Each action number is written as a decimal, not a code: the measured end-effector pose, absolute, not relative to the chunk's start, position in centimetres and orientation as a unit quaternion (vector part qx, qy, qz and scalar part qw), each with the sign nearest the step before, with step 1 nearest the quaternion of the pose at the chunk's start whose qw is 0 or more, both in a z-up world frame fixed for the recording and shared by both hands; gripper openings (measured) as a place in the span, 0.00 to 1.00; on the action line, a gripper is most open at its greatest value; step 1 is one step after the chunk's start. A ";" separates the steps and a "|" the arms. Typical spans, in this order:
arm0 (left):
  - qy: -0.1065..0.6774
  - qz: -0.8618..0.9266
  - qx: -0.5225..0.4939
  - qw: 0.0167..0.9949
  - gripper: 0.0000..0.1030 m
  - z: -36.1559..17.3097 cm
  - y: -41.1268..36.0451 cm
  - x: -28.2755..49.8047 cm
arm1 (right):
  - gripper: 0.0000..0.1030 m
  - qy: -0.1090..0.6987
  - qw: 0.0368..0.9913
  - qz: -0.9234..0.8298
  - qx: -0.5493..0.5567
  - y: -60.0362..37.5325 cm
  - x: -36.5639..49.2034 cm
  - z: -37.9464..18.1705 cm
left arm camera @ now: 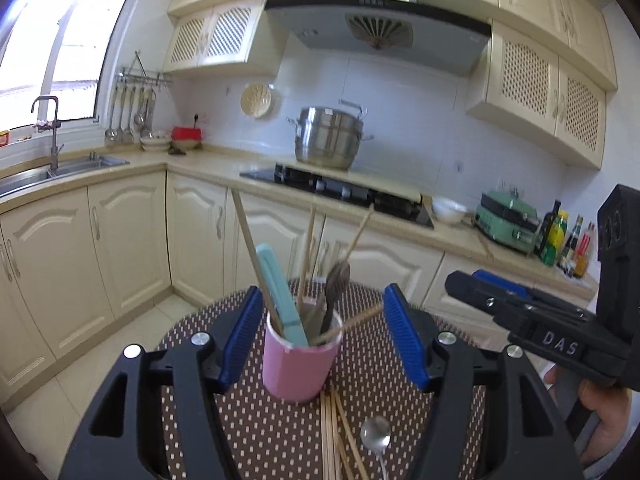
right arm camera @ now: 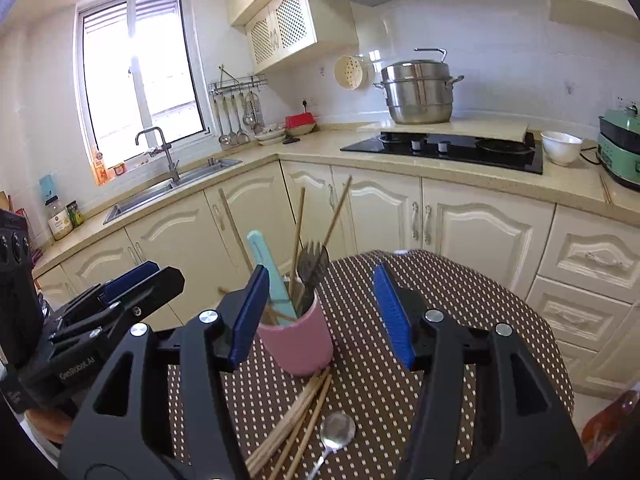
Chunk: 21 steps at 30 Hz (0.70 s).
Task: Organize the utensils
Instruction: 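Move both open tools back over the utensil pile, then grasp a chopstick with the left tool while the right tool approaches the metal spoon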
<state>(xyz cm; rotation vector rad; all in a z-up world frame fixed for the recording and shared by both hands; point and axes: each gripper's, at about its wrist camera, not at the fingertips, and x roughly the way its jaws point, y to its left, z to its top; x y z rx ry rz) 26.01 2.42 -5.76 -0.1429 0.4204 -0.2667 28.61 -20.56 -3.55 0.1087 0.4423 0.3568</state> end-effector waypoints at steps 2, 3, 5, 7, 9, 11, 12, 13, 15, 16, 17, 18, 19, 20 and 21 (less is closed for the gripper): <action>0.236 -0.131 -0.063 0.961 0.63 -6.9 2.3 25.9 | 0.53 0.229 0.957 0.172 0.052 -21.0 27.9 -4.5; 0.256 -0.132 -0.058 0.956 0.65 -7.7 2.3 25.9 | 0.54 0.237 0.955 0.170 0.051 -21.2 27.6 -5.2; 0.291 -0.134 -0.050 0.946 0.66 -9.3 2.3 26.0 | 0.55 0.253 0.952 0.167 0.048 -21.5 26.9 -6.7; 0.326 -0.134 -0.041 0.935 0.67 -11.0 2.3 26.2 | 0.56 0.270 0.948 0.163 0.043 -21.6 26.4 -8.2; 0.368 -0.132 -0.029 0.920 0.67 -13.0 2.3 26.6 | 0.56 0.285 0.944 0.161 0.041 -21.7 26.0 -9.7; 0.405 -0.133 -0.025 0.904 0.67 -14.8 2.2 27.1 | 0.56 0.299 0.940 0.159 0.039 -21.7 25.6 -11.2; 0.420 -0.135 -0.025 0.897 0.67 -15.5 2.2 27.3 | 0.56 0.307 0.938 0.159 0.037 -21.7 25.5 -12.0; 0.439 -0.136 -0.022 0.888 0.67 -16.6 2.1 27.5 | 0.56 0.314 0.935 0.159 0.035 -21.7 25.3 -12.7; 0.456 -0.135 -0.005 0.880 0.67 -17.9 1.6 27.6 | 0.57 0.328 0.931 0.158 0.033 -21.5 25.1 -14.2; 0.462 -0.135 0.008 0.877 0.67 -18.6 1.3 27.5 | 0.57 0.334 0.929 0.159 0.033 -21.5 24.9 -14.9; 0.466 -0.135 0.018 0.874 0.67 -19.2 1.1 27.5 | 0.57 0.342 0.926 0.160 0.033 -21.4 24.8 -15.7; 0.469 -0.132 0.028 0.873 0.67 -19.8 0.9 27.5 | 0.57 0.347 0.924 0.160 0.034 -21.4 24.7 -16.2; 0.473 -0.128 0.035 0.871 0.67 -20.3 0.7 27.5 | 0.57 0.352 0.921 0.161 0.035 -21.4 24.7 -16.7; 0.475 -0.126 0.040 0.870 0.67 -20.7 0.7 27.5 | 0.57 0.357 0.920 0.161 0.037 -21.5 24.6 -17.3; 0.478 -0.124 0.046 0.868 0.67 -21.1 0.5 27.5 | 0.57 0.361 0.918 0.161 0.040 -21.5 24.6 -17.7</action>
